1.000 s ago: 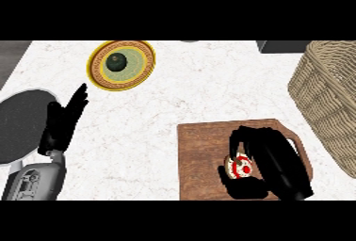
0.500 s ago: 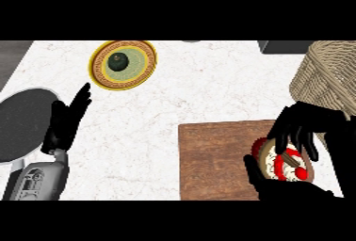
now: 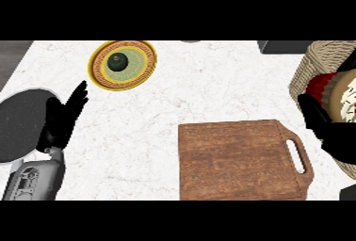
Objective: Pick the cupcake from the cutting board and place it in the basket
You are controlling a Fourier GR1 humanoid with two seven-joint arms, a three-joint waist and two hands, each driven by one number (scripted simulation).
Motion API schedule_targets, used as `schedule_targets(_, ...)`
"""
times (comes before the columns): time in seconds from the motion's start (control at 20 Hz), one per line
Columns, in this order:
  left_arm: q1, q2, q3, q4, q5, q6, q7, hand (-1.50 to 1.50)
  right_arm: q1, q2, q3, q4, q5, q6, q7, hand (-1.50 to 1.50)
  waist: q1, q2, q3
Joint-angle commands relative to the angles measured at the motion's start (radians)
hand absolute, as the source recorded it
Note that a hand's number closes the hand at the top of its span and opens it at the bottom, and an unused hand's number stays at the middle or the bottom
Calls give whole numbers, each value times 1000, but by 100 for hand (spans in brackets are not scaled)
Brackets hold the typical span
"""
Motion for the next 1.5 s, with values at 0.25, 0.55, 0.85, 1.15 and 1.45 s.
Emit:
schedule_targets(0.25, -15, -21, -14, -28, -14, 25, 36, 0, -70, -376, -58, 268, 88, 199, -47, 150, 10, 6, 1)
schedule_targets(0.55, 23, -14, -24, -35, -14, 0, -1, 0, -4, -583, -156, 478, 104, 220, -281, 150, 14, 10, 2)
schedule_targets(0.85, 22, -28, -18, -2, -22, 17, -40, 0, 112, -672, -207, 628, 161, 78, -524, 150, 10, 8, 2)
schedule_targets(1.15, -31, 4, 10, 22, 10, -25, -7, 0, 138, -723, -200, 882, 180, -49, -813, 150, 18, 11, 2)
schedule_targets(1.45, 11, 13, 16, -33, 8, -27, -5, 0, 200, -711, -169, 940, 215, -100, -881, 150, 15, 7, 2)
